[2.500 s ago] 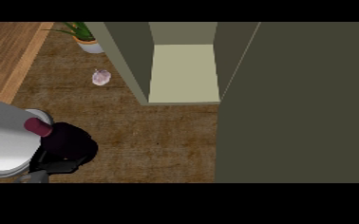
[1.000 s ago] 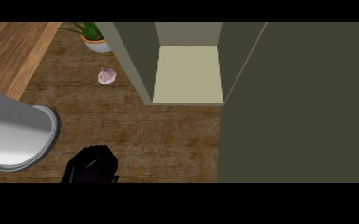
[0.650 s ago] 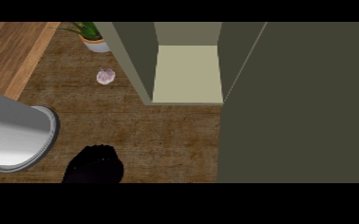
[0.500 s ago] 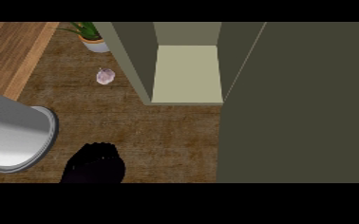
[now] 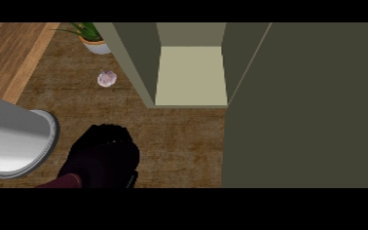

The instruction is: Pick up the wine, place it into the cabinet and close the cabinet

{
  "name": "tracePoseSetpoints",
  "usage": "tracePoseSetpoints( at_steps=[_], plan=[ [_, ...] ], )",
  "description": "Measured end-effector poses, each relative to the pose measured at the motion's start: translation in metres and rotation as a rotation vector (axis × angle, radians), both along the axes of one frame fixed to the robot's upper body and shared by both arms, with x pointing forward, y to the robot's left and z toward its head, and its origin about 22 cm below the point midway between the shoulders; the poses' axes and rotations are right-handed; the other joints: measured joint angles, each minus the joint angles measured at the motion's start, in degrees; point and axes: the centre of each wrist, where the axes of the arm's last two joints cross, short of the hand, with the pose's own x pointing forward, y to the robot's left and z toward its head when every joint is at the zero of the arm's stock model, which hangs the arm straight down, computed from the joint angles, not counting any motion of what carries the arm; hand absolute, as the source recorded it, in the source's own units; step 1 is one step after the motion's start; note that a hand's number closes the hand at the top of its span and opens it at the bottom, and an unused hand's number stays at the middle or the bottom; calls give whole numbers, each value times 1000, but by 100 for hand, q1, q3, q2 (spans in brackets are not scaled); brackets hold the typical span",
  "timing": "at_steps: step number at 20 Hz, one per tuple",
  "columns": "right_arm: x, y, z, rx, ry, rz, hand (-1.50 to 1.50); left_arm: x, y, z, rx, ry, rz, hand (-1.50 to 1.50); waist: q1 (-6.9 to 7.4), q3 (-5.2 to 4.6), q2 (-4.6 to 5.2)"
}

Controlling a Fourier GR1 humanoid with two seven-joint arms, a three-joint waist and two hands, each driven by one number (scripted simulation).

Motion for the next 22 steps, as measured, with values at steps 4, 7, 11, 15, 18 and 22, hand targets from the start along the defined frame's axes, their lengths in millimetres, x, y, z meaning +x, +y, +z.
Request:
tracePoseSetpoints(
  at_steps=[4, 7, 11, 15, 18, 22],
  plan=[
    [3, -2, -1, 3, 4, 0, -150, 19, -17, 18, 5, 1, 1, 150, -11, 0, 4],
    [3, -2, 3, 5, 4, -1, -150, 35, -32, 32, 18, -10, 12, 150, -20, -2, 4],
    [9, 0, -4, 5, 5, -1, -150, 58, -48, 41, 38, -24, 26, 150, -28, -2, 8],
    [6, 1, -3, 5, 2, 6, -150, 71, -67, 46, 97, -29, 36, 150, -36, -1, 7],
    [9, -4, -1, 0, -5, 3, -150, 82, -78, 45, 141, -27, 41, 150, -40, -2, 8],
    [4, 1, -3, -8, -7, 1, -150, 94, -88, 37, 192, -13, 39, 150, -43, -2, 9]
  ],
)
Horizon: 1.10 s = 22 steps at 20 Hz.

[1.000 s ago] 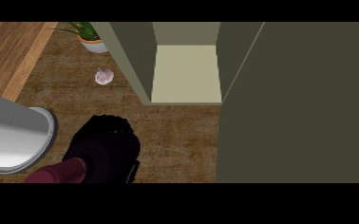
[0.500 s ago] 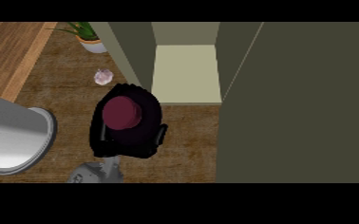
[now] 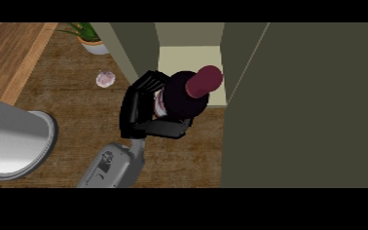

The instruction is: Pick up the wine, place it into the cabinet and close the cabinet

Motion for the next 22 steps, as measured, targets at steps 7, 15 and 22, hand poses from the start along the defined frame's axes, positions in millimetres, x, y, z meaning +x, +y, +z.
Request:
tracePoseSetpoints(
  at_steps=[7, 15, 22],
  plan=[
    [0, -2, -1, 7, 4, 4, -150, 8, -20, -20, 18, 43, 25, 150, -10, -2, 1],
    [2, -6, 0, 5, 1, -2, -150, 15, -27, -50, 32, 85, 65, 150, -24, -2, 5],
    [-1, -2, -3, 5, 6, 4, -150, 18, -20, -77, 31, 123, 82, 150, -23, -2, 6]
  ],
)
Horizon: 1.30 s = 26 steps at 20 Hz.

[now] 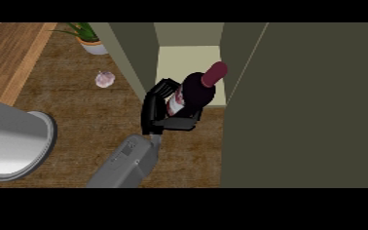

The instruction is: Pick up the wine, place it into the cabinet and close the cabinet

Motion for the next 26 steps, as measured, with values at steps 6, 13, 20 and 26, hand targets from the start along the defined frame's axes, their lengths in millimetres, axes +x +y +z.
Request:
tracePoseSetpoints(
  at_steps=[6, 13, 20, 26],
  plan=[
    [4, -1, 1, 1, 6, 5, -150, 12, 13, -14, -88, 10, 15, 150, -10, -2, 5],
    [10, -6, -4, 13, 7, 2, -150, 24, 10, -20, -126, 17, -3, 150, -30, -2, 9],
    [5, -5, -1, 20, 11, 14, -150, 43, 6, -13, -132, 26, -9, 150, -95, -2, 22],
    [10, -6, -3, 20, 10, 24, -150, 62, 5, 0, -155, 24, -15, 150, -104, -2, 29]
  ],
)
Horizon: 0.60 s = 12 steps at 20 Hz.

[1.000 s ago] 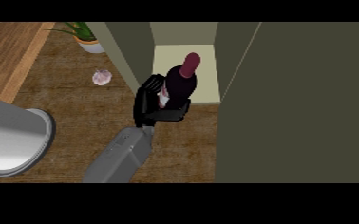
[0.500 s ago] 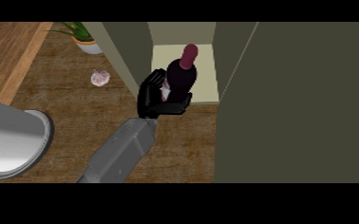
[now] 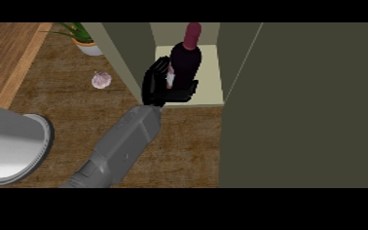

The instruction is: Pick up the wine, place it into the cabinet and close the cabinet

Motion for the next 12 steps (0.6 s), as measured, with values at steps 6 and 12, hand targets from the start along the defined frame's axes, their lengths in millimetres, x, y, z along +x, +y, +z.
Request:
tracePoseSetpoints(
  at_steps=[6, 12],
  plan=[
    [2, 4, -3, 2, -5, 1, -150, 11, -2, 10, -9, 5, 9, 150, -34, 0, 8],
    [6, 4, -1, -3, -9, 13, -150, 21, 2, 14, 33, 38, 43, 150, -74, -1, 26]
  ],
)
